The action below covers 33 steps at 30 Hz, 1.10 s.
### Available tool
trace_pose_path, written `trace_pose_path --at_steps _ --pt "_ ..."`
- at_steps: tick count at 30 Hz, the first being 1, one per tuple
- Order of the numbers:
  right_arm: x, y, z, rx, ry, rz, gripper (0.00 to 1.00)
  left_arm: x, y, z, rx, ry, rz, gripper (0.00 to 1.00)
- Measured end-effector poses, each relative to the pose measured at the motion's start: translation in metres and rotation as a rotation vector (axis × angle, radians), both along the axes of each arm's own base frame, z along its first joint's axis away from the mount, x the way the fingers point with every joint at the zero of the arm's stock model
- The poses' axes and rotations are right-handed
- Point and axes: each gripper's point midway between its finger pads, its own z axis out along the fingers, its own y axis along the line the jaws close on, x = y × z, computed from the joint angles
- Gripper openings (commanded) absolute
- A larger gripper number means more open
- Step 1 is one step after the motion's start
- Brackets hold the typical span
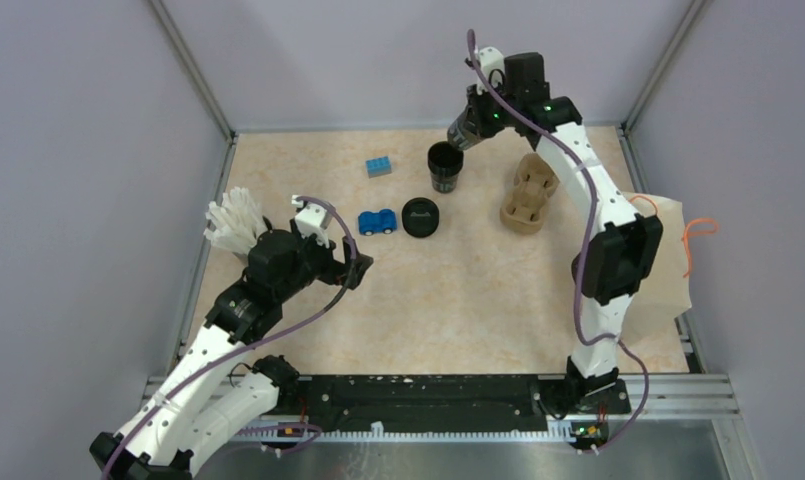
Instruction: Pack the takeout coffee
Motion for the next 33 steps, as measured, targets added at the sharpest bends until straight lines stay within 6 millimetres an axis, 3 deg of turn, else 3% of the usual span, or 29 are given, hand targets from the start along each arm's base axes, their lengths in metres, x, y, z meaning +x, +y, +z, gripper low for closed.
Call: trace_pose_path --at_steps 4,6,8,9,14,20,24,28,33 --pt "-0.023 -0.003 0.033 -0.033 -0.045 -0.065 0.02 0.001 0.002 0.000 0.003 -0.004 0.012 0.99" --pt "-0.044 0.005 0.045 -0.052 -0.068 -0.078 0.02 0.001 0.004 0.002 0.004 -0.010 0.020 0.99" --pt "-0.072 0.016 0.045 -0.074 -0.068 -0.076 0.02 0.001 0.005 0.004 0.002 -0.018 0.029 0.99" --pt "-0.093 0.024 0.039 -0.090 -0.056 -0.068 0.02 0.001 0.007 0.005 0.001 -0.025 0.038 0.99" --pt "-0.157 0.040 -0.002 -0.166 0.019 -0.067 0.03 -0.002 0.018 0.017 -0.009 -0.071 0.080 0.99" --pt "-0.222 0.040 -0.086 -0.345 0.151 -0.109 0.03 -0.006 0.032 0.035 -0.036 -0.144 0.135 0.99" --pt "-0.264 0.038 -0.124 -0.445 0.206 -0.102 0.03 -0.008 0.038 0.043 -0.047 -0.173 0.160 0.99" --pt "-0.283 0.043 -0.142 -0.484 0.217 -0.107 0.04 -0.008 0.043 0.046 -0.051 -0.190 0.186 0.99" --pt "-0.289 0.050 -0.168 -0.541 0.227 -0.131 0.08 -0.007 0.047 0.047 -0.049 -0.196 0.207 0.99"
